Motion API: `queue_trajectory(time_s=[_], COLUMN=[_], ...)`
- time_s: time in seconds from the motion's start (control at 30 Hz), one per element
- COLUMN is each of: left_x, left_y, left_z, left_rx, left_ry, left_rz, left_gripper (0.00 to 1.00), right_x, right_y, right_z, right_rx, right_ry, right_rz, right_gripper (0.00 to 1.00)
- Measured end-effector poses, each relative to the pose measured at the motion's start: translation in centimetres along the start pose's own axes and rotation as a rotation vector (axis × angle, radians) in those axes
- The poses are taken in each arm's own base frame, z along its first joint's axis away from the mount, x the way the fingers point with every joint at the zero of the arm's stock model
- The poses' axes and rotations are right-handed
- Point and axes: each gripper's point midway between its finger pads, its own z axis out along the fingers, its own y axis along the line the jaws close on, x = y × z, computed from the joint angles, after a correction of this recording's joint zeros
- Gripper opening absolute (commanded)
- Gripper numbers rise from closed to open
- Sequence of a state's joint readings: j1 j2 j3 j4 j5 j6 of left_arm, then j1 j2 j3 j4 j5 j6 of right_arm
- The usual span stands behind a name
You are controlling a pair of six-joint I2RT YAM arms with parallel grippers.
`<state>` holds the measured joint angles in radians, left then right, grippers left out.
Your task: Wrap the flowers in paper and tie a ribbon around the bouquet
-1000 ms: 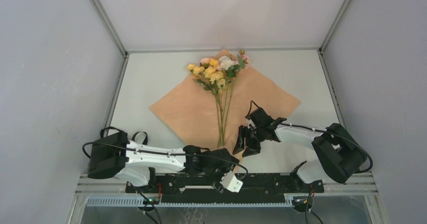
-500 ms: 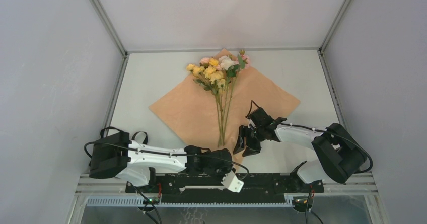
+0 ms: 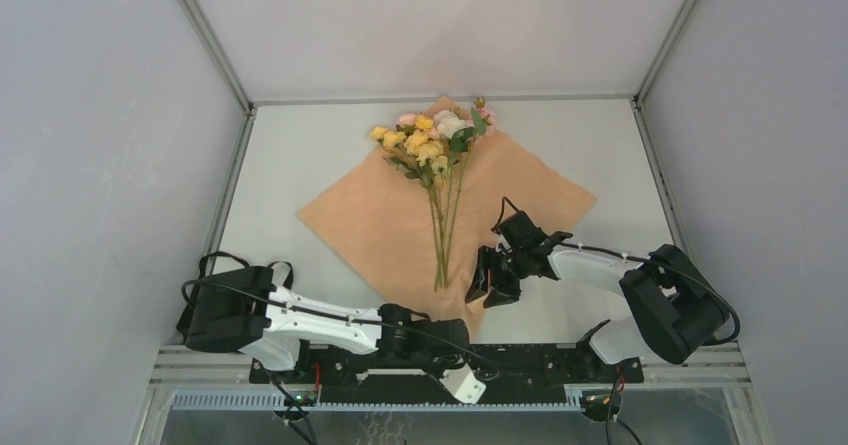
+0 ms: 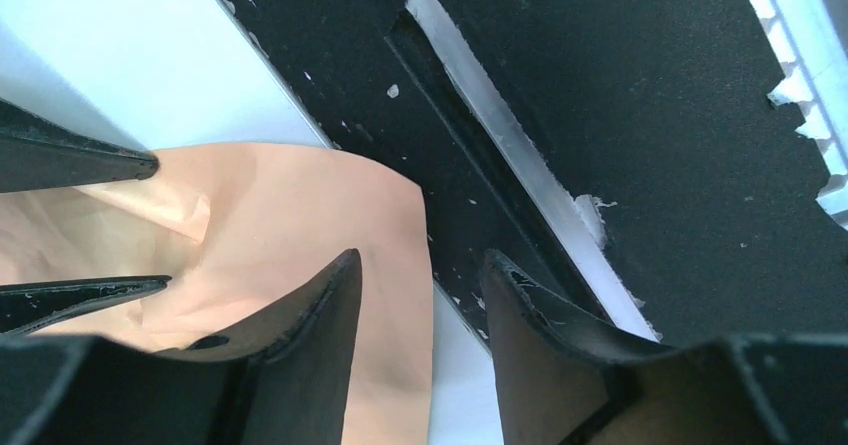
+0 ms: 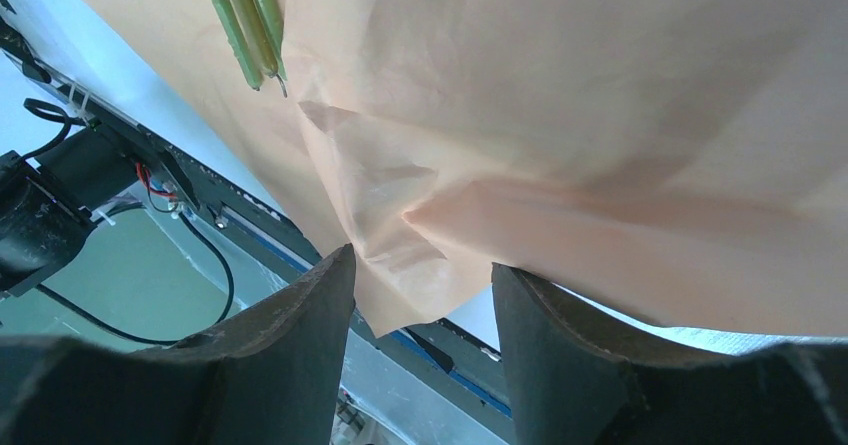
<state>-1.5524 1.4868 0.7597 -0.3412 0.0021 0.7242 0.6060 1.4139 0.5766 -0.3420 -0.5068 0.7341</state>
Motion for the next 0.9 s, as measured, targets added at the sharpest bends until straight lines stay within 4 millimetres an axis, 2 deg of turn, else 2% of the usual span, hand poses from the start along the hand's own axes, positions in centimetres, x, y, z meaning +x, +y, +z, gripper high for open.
queue_trajectory(time_s=[0.17, 0.33, 0.57, 0.63, 0.7, 0.9], left_x=[-0.1, -0.3, -0.3, -0.2, -0.3, 0.0], left_y=[0.2, 0.9, 2.7, 2.9, 3.0, 2.9], left_z=[0.1, 0.5, 0.7, 0.7, 0.7, 0.7], left_rx=[-0.006, -0.034, -0.111, -0.121, -0.127, -0.123], left_ry=[-0.007, -0.008, -0.012, -0.011, -0.011, -0.005], left_rz=[0.0, -0.008, -0.055, -0.063, -0.07, -0.101], left_gripper=[0.51, 0.33, 0.24, 0.16, 0.01, 0.0], right_x=[-0.3, -0.3, -0.5, -0.5, -0.5, -0.4], right_y=[-0.2, -0.3, -0.4, -0.4, -0.3, -0.4], right_z=[-0.1, -0.2, -0.4, -0.6, -0.7, -0.9], right_rx=[0.001, 0.004, 0.014, 0.016, 0.017, 0.02], right_ry=[-0.006, -0.01, -0.027, -0.034, -0.04, -0.039], right_rz=[0.003, 0.003, 0.0, -0.003, -0.007, -0.011], right_gripper=[0.61, 0.6, 0.6, 0.6, 0.6, 0.6])
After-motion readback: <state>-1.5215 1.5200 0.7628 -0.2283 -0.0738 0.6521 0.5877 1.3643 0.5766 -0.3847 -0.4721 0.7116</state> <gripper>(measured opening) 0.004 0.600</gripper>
